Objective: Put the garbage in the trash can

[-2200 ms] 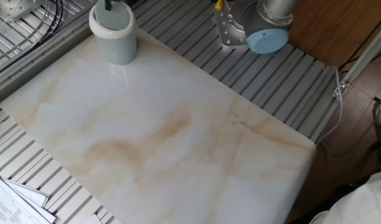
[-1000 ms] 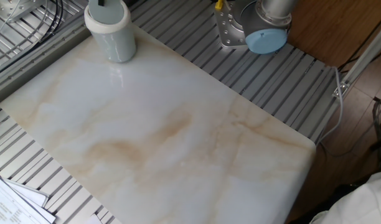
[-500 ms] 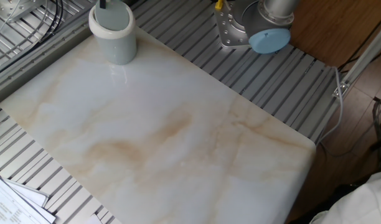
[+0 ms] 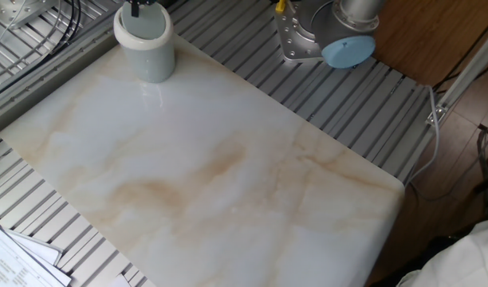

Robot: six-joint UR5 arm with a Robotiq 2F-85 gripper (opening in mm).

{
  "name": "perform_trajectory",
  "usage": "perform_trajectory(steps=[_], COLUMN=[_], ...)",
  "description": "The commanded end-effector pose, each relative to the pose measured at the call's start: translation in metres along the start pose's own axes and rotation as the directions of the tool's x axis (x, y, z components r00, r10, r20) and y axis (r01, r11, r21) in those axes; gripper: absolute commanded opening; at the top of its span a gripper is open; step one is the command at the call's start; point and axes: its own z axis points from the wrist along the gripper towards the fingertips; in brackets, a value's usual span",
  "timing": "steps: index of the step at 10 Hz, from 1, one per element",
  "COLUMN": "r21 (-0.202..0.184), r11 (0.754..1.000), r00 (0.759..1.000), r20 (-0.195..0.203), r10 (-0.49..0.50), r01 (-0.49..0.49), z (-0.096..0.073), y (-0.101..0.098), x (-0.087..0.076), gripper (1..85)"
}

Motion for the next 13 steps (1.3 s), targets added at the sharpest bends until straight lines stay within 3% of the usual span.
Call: perform_trajectory(steps=[1, 5, 9, 13], r21=[0.003, 0.026, 0.028, 0.020], r11=[1.000, 0.999, 0.999, 0.999], r00=[1.000, 0.998, 0.997, 0.995], r20=[0.020, 0.039, 0.076, 0.092], r10=[-0.017, -0.041, -0.027, -0.032], r01=[0.017, 0.040, 0.025, 0.030], z=[0.002, 0.021, 0.040, 0.040], y=[-0.007, -0.019, -0.015, -0.016], x=[0.010, 0.035, 0.003, 0.002], gripper=[1.7, 1.7, 1.7, 1.7])
